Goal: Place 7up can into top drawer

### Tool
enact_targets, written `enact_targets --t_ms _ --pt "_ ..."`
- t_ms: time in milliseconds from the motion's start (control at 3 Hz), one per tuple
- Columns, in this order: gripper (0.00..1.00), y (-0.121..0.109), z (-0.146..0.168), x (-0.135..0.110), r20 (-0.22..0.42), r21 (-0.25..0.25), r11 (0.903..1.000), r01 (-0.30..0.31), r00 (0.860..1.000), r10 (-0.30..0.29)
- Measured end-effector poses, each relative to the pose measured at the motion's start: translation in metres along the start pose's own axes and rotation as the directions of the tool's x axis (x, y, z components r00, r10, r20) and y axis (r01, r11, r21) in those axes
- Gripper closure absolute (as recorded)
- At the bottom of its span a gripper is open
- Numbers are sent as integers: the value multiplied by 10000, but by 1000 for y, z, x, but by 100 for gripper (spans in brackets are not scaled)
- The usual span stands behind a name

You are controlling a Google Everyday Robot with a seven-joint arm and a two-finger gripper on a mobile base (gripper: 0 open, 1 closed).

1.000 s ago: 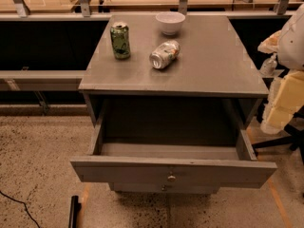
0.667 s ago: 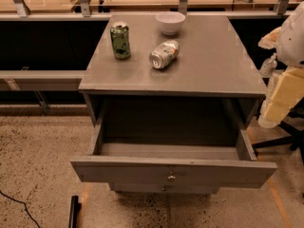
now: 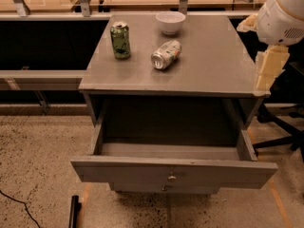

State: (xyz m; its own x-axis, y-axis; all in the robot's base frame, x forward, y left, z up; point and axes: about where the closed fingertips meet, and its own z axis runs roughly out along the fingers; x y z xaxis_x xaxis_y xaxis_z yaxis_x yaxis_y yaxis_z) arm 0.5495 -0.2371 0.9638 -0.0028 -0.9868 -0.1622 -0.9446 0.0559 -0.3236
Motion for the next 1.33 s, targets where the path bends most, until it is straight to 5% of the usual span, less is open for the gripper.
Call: enact_targets --t_ms 333,667,1000,1333 --pt "0 -39 43 -4 601 -735 9822 1729 9838 -1687" --pt "0 -60 39 -2 706 -191 9697 2436 9678 -2418" --pt "0 -65 41 -3 699 -72 9687 2482 9665 -2471" --pt "0 -83 42 -6 554 185 9541 2990 9525 -2996"
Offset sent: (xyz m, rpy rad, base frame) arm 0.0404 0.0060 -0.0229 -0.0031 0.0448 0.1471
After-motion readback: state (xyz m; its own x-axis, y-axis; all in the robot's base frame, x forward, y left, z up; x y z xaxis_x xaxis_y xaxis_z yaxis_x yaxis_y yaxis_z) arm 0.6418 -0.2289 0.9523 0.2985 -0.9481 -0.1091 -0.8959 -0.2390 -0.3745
